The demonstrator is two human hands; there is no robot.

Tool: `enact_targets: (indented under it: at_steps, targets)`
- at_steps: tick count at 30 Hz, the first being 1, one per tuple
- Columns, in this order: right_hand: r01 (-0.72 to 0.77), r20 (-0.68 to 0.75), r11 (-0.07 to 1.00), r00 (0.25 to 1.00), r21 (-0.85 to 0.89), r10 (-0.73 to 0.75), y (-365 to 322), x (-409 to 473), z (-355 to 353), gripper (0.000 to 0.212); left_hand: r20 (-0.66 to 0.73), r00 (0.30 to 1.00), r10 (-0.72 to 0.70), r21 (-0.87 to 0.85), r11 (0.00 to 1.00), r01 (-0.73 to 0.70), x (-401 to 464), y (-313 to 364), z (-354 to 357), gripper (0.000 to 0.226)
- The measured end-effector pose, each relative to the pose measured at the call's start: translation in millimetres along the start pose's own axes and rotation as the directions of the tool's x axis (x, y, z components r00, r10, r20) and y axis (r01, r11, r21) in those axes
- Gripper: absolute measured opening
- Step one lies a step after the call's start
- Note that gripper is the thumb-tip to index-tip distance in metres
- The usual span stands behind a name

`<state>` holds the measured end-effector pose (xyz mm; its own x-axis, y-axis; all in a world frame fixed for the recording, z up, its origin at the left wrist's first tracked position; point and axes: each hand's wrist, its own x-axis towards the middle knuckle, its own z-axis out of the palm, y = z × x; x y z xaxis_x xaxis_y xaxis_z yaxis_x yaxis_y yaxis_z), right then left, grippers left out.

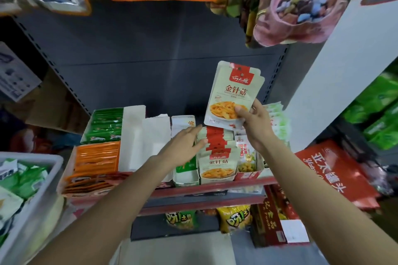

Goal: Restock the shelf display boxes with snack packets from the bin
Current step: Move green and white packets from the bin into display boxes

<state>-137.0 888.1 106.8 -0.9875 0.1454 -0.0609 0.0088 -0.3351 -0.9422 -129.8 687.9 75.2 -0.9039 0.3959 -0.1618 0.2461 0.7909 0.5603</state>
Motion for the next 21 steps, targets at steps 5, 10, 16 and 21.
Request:
enact_targets:
  at_steps: [5, 10, 16, 21]
  targets:
    - [-0.048, 0.041, 0.996, 0.998, 0.079, 0.045, 6, -1, 5, 0.028, 0.023, 0.999, -0.030, -0.154, 0.987, 0.033, -4, 4, 9, 0.070]
    - [-0.093, 0.060, 0.989, 0.995, 0.118, 0.086, 12, 1, 5, 0.034, 0.060, 0.998, 0.014, 0.167, 0.986, -0.024, -11, 9, 8, 0.100]
    - [-0.104, 0.089, 0.987, 0.992, 0.121, 0.094, 16, 1, -2, 0.035, -0.100, 0.993, 0.056, 0.194, 0.980, -0.036, -19, 11, 15, 0.068]
    - [-0.100, 0.128, 0.983, 0.988, 0.153, 0.080, 14, 1, -1, 0.026, -0.123, 0.983, 0.139, 0.137, 0.983, -0.122, -23, 6, 16, 0.043]
